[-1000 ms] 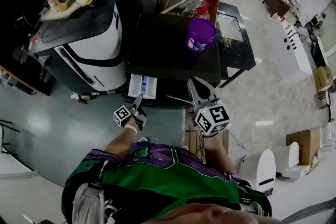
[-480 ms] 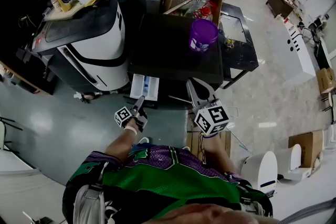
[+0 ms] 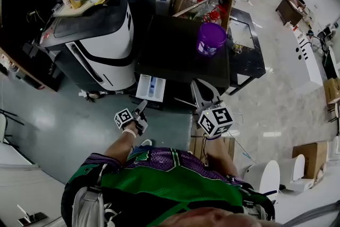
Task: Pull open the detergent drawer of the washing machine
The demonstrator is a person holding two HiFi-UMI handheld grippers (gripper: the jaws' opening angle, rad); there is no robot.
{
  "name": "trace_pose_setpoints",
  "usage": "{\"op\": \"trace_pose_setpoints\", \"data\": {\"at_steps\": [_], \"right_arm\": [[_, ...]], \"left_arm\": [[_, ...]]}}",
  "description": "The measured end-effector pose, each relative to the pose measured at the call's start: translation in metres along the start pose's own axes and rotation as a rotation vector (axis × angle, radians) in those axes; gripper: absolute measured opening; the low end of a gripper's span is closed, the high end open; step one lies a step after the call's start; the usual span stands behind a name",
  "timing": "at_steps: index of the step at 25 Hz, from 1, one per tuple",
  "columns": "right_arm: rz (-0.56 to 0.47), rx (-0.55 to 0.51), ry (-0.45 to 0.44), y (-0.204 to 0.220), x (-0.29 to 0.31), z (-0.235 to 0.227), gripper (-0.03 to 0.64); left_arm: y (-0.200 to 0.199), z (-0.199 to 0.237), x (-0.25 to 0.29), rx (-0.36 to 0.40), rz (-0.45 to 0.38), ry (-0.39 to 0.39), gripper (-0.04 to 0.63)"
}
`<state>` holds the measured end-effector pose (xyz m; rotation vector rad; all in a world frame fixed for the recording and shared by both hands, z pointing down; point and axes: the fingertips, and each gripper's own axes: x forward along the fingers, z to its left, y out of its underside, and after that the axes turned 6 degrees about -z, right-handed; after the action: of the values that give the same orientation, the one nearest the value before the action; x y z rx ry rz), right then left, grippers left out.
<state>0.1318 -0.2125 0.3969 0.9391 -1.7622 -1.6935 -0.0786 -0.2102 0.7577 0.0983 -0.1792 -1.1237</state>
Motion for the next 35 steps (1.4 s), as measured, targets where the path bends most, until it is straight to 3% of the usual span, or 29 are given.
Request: {"op": "trace_pose_setpoints", "data": {"at_steps": [4,19,29,35], "right_arm": [[-0.007,0.003,-0.015,-0.003,0.0,0.002,0.002],[-0.042,0.022,-0.009,-0.025,-0.008,-0.012,0.002],[-0.069,0.059,0.006,-0.037,-0.014,-0.022,0.002],[-0.1,0.083,0.004,-0.052,-0.019,-0.022,0.002]], "left_arm": [[-0.016,-0.024,-0.015,0.092,-0.004,0.037,0.438],[-0.067,-0.167,-0.029,0.645,-0.015,0.172,0.437],[-0.05,-0.311,-0.025,0.993,-0.073,0.346,0.437],[-0.039,-0.368,-0.031,1.162,-0.102,0.351,0.436]]}}
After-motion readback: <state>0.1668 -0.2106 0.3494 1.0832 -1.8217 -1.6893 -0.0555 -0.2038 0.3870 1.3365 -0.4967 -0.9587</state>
